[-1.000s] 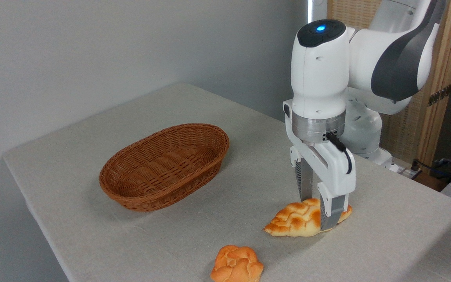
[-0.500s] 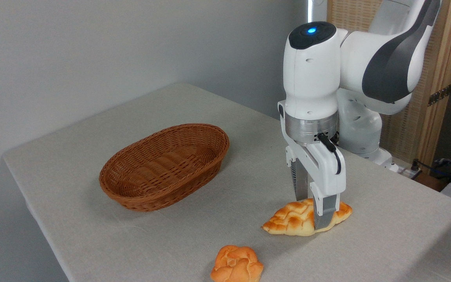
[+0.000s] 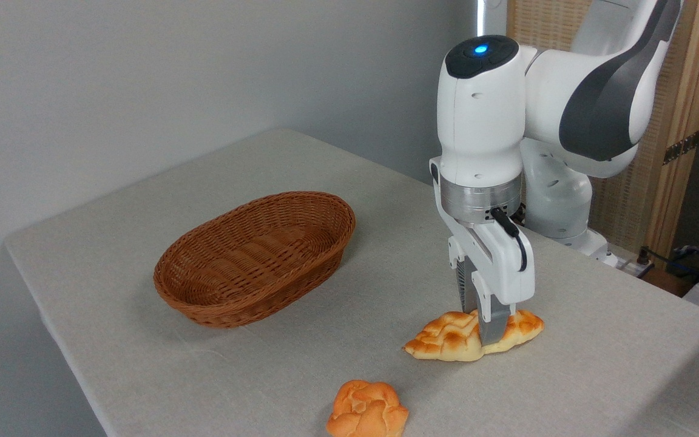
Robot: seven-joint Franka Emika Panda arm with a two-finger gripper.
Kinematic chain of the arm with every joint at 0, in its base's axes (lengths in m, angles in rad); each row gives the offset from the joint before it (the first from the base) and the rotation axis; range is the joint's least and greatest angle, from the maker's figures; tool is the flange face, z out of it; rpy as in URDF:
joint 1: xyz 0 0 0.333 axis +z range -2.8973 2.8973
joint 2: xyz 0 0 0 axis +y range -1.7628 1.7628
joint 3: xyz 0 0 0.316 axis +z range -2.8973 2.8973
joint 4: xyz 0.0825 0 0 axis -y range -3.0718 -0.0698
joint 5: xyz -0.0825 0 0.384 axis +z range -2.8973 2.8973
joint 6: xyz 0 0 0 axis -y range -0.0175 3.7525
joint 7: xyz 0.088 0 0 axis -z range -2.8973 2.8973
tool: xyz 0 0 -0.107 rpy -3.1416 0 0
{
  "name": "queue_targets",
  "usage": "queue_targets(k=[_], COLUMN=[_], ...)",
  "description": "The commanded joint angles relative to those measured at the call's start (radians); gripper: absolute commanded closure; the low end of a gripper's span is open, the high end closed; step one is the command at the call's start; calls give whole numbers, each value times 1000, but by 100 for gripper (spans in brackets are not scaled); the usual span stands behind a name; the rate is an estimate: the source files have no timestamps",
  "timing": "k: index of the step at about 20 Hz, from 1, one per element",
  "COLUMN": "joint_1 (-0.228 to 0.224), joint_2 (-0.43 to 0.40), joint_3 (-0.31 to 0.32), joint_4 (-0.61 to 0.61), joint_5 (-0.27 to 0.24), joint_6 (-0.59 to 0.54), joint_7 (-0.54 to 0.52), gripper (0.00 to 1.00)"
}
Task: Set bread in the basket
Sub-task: 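Lift the braided roll and carry it over the wicker basket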
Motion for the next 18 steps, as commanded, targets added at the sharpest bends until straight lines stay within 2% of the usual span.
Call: queue_targets(k=[1, 2, 5, 8, 10, 12, 15, 18], joint_1=[-23, -32, -32, -36, -31, -32, -29, -28], joint_2=[-2, -3, -2, 10, 78, 162, 239, 344], joint_3=[19, 16, -39, -79, -176, -264, -379, -464], joint_4=[3, 8, 81, 189, 291, 437, 572, 640], joint_5=[7, -10, -172, -290, -385, -405, -407, -407], joint_6=[18, 12, -49, -118, -181, -253, -263, -263], joint_7=[3, -3, -31, -126, -204, -386, -621, -739], gripper=[58, 58, 58, 58, 58, 58, 56, 55])
